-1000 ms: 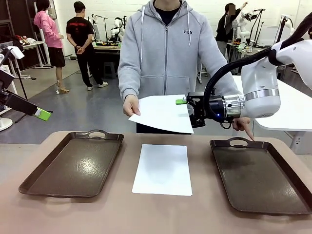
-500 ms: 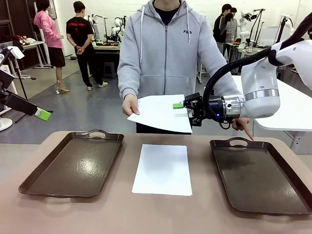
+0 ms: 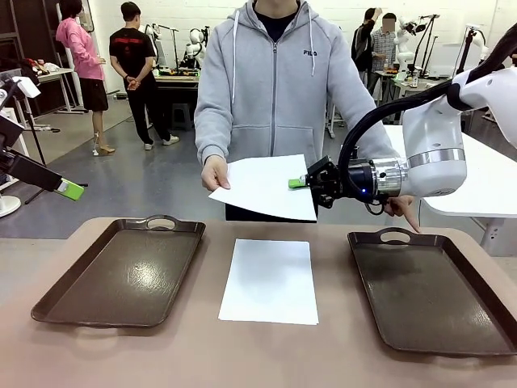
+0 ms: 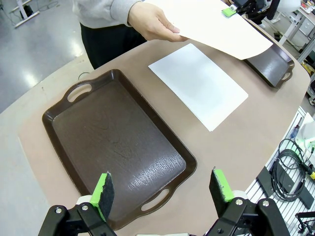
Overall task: Sort the A4 documents.
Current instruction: Receive the A4 Paper.
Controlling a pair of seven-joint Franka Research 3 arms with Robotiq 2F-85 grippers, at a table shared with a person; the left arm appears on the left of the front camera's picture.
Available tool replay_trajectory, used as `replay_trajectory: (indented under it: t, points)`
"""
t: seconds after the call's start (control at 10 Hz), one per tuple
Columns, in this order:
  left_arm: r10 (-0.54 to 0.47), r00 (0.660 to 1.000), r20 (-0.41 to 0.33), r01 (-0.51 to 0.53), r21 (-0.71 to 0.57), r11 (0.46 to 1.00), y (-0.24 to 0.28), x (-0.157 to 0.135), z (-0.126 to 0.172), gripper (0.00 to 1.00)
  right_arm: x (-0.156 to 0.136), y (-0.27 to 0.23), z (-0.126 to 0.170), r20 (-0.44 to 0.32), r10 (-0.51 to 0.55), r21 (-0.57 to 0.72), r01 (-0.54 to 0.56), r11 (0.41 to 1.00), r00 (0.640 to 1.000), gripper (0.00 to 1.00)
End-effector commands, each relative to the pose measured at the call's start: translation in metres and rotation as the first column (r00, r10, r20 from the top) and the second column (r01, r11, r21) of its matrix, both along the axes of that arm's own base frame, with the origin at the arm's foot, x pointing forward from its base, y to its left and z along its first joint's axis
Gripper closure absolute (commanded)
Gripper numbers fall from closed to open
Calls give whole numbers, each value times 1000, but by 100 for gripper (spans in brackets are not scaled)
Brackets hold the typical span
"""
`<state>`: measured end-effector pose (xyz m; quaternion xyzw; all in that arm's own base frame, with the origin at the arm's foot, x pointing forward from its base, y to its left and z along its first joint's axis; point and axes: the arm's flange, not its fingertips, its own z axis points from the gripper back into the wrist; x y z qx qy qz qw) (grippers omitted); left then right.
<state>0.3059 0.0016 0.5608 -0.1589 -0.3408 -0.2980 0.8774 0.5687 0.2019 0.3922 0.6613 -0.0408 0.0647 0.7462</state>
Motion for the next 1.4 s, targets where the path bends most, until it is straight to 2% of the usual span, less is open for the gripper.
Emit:
replay_trajectory:
  t: [0.0, 1.3]
  points:
    - [2, 1000, -1, -2, 2, 1000, 0, 1, -1, 0, 7, 4, 3, -24, -3, 43, 4, 999, 1000, 100]
    - [2, 1000, -1, -2, 2, 1000, 0, 1, -1, 0, -1, 1, 0, -12, 7, 6, -7, 1000, 1000, 100]
